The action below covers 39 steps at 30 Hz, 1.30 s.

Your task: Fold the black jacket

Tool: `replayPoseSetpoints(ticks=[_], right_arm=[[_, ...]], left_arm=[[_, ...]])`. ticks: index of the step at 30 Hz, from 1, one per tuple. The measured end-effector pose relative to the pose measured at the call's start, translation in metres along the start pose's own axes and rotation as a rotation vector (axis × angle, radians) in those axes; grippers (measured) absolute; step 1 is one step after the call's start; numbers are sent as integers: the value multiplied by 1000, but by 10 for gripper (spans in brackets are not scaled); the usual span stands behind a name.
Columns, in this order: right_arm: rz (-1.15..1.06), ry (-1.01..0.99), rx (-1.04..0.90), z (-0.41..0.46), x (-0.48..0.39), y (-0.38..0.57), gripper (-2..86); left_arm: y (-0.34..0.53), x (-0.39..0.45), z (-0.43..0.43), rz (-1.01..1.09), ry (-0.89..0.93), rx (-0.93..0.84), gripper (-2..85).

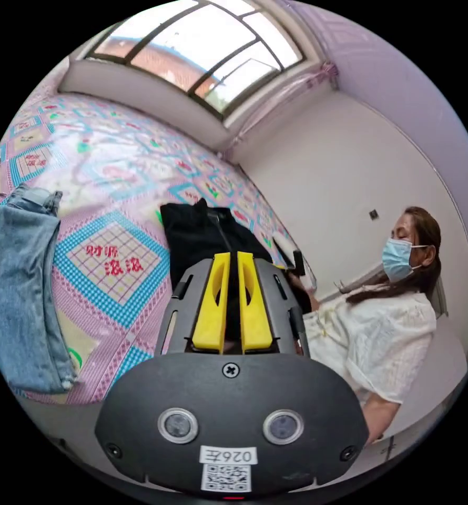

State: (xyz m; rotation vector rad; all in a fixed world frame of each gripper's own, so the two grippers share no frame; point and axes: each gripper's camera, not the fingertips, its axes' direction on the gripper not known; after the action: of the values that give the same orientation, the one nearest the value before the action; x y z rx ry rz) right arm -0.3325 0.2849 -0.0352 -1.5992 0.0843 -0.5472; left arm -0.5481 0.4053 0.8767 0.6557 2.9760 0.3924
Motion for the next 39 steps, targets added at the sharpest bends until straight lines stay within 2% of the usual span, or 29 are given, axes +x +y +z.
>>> replayPoseSetpoints(ticks=[1, 3, 4, 7, 9, 10, 12, 14, 17, 19, 20, 22, 25, 29, 30, 31, 32, 33, 35, 39], right_arm=[[22, -31, -42, 17, 6, -2, 79], [13, -91, -101, 34, 8, -3, 40], [26, -109, -95, 34, 5, -3, 26], [-119, -78, -9, 11, -27, 7, 7], [-208, -121, 39, -7, -46, 17, 0], [-253, -150, 68, -18, -56, 25, -2], [-314, -170, 79, -28, -68, 38, -3], [-336, -164, 82, -34, -73, 58, -3], [-316, -185, 61, -32, -62, 78, -4], [-301, -227, 54, -29, -53, 87, -5], [-311, -252, 51, -27, -52, 90, -5], [-368, -248, 40, -25, -61, 92, -5], [-511, -262, -17, -13, -92, 93, -4], [-706, -266, -147, 31, -139, 100, 0], [-724, -259, -157, 36, -144, 101, 0], [-748, -239, -159, 43, -150, 102, 4], [-760, -215, -138, 45, -152, 102, 10], [-764, -206, -127, 44, -151, 101, 14], [-719, -215, -93, 34, -133, 90, 35], [-458, -234, 17, 11, -65, 67, 65]], left_arm=[[-2, -1, 12, 19, 15, 49, 67], [-11, -7, 55, 16, 84, 29, 89], [-20, -14, 92, -10, 155, -19, 95], [-40, -23, 186, -68, 364, -118, 95], [-49, -23, 231, -106, 436, -131, 77], [-54, -23, 254, -143, 472, -129, 30], [-58, -18, 280, -192, 508, -136, 0], [-60, -11, 295, -217, 472, -166, -5], [-62, 13, 300, -140, 329, -215, -6], [-63, 27, 301, -85, 124, -264, 2], [-64, 28, 302, -81, 80, -274, 5], [-73, 28, 308, -89, 1, -294, 131], [-87, 34, 331, -87, -88, -333, 229], [-92, 49, 392, -25, -136, -458, 259], [-88, 51, 422, 4, -187, -564, 189], [-82, 57, 449, 73, -324, -666, 108], [-80, 64, 454, 127, -445, -661, 61], [-76, 76, 462, 210, -683, -652, 12], [-77, 82, 460, 263, -675, -669, 4], [-82, 43, 372, 38, -444, -511, -3]])
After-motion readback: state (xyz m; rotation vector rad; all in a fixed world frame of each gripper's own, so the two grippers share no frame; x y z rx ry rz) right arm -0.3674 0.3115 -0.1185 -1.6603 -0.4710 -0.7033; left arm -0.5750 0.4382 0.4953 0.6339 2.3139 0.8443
